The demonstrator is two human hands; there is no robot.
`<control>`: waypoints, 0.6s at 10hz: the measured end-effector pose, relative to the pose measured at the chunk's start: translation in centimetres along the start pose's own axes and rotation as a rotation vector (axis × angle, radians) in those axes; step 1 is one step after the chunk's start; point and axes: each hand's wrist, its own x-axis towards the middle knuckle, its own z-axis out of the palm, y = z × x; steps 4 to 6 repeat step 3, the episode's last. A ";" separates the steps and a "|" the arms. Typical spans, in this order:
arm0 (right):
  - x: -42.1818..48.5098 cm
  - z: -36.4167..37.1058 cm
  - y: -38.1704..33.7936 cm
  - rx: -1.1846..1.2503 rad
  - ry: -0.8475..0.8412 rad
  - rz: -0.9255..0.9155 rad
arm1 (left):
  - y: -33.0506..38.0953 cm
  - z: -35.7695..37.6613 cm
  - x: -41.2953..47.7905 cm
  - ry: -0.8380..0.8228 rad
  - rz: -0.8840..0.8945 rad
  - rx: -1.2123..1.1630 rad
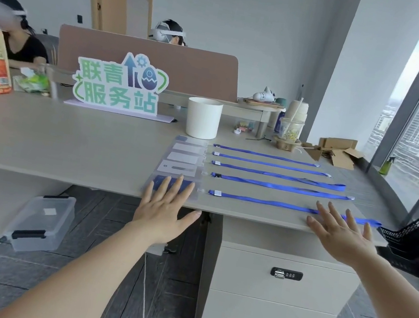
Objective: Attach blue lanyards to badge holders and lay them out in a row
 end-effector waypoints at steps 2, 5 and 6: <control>-3.1 -4.4 -2.1 0.402 0.271 -0.103 | -1.2 -5.8 -2.6 0.235 0.094 -0.300; -10.2 -11.0 -3.8 0.842 0.472 -0.259 | -2.5 -13.9 -7.7 0.433 0.164 -0.800; -10.2 -11.0 -3.8 0.842 0.472 -0.259 | -2.5 -13.9 -7.7 0.433 0.164 -0.800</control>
